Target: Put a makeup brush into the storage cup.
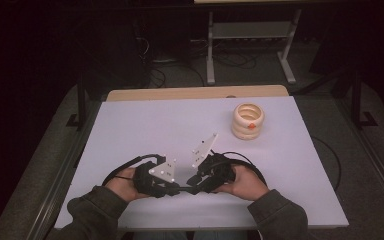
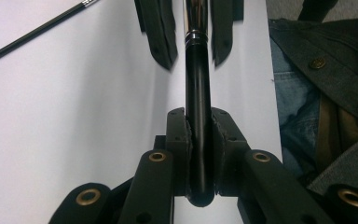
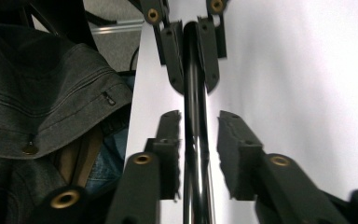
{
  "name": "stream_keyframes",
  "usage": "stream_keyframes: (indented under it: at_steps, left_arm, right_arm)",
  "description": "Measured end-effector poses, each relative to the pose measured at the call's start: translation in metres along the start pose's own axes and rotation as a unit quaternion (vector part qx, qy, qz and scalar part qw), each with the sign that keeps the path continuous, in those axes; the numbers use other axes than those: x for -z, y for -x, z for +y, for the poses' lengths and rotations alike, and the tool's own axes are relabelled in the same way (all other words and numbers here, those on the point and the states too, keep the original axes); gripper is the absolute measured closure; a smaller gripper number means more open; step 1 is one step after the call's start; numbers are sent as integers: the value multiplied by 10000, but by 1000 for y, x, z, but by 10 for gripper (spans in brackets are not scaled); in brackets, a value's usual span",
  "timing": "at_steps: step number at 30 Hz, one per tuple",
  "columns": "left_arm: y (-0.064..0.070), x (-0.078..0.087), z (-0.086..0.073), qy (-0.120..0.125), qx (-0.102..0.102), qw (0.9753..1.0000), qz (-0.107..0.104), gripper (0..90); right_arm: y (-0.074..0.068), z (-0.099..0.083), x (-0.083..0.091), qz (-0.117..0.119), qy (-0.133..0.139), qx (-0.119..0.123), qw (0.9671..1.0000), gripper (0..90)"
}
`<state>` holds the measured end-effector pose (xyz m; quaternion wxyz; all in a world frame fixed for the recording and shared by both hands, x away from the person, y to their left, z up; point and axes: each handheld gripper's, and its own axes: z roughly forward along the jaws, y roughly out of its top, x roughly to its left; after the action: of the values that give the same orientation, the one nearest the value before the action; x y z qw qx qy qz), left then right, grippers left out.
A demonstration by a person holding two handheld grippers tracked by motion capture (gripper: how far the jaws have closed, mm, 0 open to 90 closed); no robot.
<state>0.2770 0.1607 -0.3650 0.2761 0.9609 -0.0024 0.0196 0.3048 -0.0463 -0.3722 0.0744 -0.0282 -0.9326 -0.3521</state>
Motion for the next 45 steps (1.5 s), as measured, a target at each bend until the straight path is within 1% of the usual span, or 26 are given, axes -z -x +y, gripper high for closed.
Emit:
stream_keyframes:
  at_steps: [1, 2, 5, 9, 10, 16, 18, 19, 20, 21, 22, 24, 27, 29, 31, 33, 34, 35, 36, 37, 38, 39, 41, 43, 44, 45]
  left_arm:
    - [0, 0, -2, 6, 21, 10000, 24, 790]
    - [1, 1, -5, 146, 138, 9998, 28, 791]
    - [1, 3, -8, 280, 207, 9994, 8, 791]
    - [1, 5, -12, 403, 266, 9988, 13, 790]
    - [0, 6, -13, 440, 250, 9987, -7, 791]
    - [-1, 5, -12, 380, 322, 9987, -82, 779]
    - [-2, 3, -11, 330, 404, 9986, -114, 660]
    - [-2, 3, -11, 330, 404, 9986, -114, 654]
    - [-1, 3, -9, 273, 371, 9989, -100, 646]
    - [-1, 2, -9, 244, 358, 9990, -109, 646]
    - [0, 0, -6, 227, 381, 9989, -114, 648]
    - [-1, -1, -3, 195, 335, 9992, -127, 680]
    - [-1, -2, -1, 148, 345, 9991, -170, 771]
    - [-1, -3, 0, 116, 291, 9994, -146, 785]
    - [1, -3, -1, 172, 322, 9993, -50, 789]
    - [0, 0, -2, 297, 419, 9987, 1, 791]
    - [0, 2, -4, 366, 506, 9980, 87, 792]
    - [0, 2, -4, 366, 506, 9980, 87, 792]
    - [0, 3, -7, 503, 576, 9970, 143, 793]
    - [0, 3, -7, 503, 576, 9970, 143, 793]
    - [-1, 4, -8, 553, 611, 9965, 166, 793]
    - [-1, 4, -9, 591, 618, 9962, 177, 793]
    - [-2, 4, -11, 624, 623, 9959, 204, 793]
    - [-2, 3, -12, 654, 660, 9955, 210, 793]
    - [-2, 2, -12, 724, 668, 9950, 188, 793]
    - [-2, 2, -12, 724, 668, 9950, 188, 793]
  right_arm:
    - [0, -3, 2, -24, 31, 27, 10000, 651]
    - [1, -7, 3, -37, 50, -9, 10000, 642]
    - [1, -10, 5, -15, 21, -48, 10000, 637]
    - [3, -14, 7, 42, 9, -130, 9999, 696]
    - [4, -14, 7, 77, 50, -30, 10000, 734]
    - [5, -10, 8, 239, -70, -70, 9997, 747]
    - [6, -4, 8, 168, -278, 91, 9994, 748]
    - [6, -4, 8, 168, -278, 91, 9994, 748]
    - [4, 1, 7, 116, -496, 151, 9986, 748]
    - [4, 1, 7, 116, -496, 151, 9986, 748]
    - [2, 5, 7, 48, -666, 270, 9974, 749]
    - [-1, 12, 8, 64, -761, 329, 9965, 749]
    - [-2, 16, 9, 34, -816, 399, 9959, 749]
    - [-3, 19, 11, -6, -810, 424, 9958, 749]
    - [-4, 20, 15, -23, -707, 374, 9968, 745]
    - [-4, 17, 19, -113, -429, 281, 9986, 723]
    - [-2, 12, 25, -308, -134, 155, 9993, 612]
    - [-2, 12, 25, -308, -134, 155, 9993, 612]
    - [2, 4, 30, -248, 191, -64, 9995, 588]
    - [2, 4, 30, -248, 191, -64, 9995, 588]
    - [5, -5, 34, -303, 441, -268, 9982, 555]
    - [5, -5, 34, -303, 441, -268, 9982, 555]
    - [5, -11, 35, -186, 599, -489, 9968, 553]
    - [7, -14, 34, -224, 637, -474, 9966, 568]
    - [6, -14, 34, -145, 698, -507, 9962, 624]
    - [6, -14, 34, -145, 698, -507, 9962, 624]
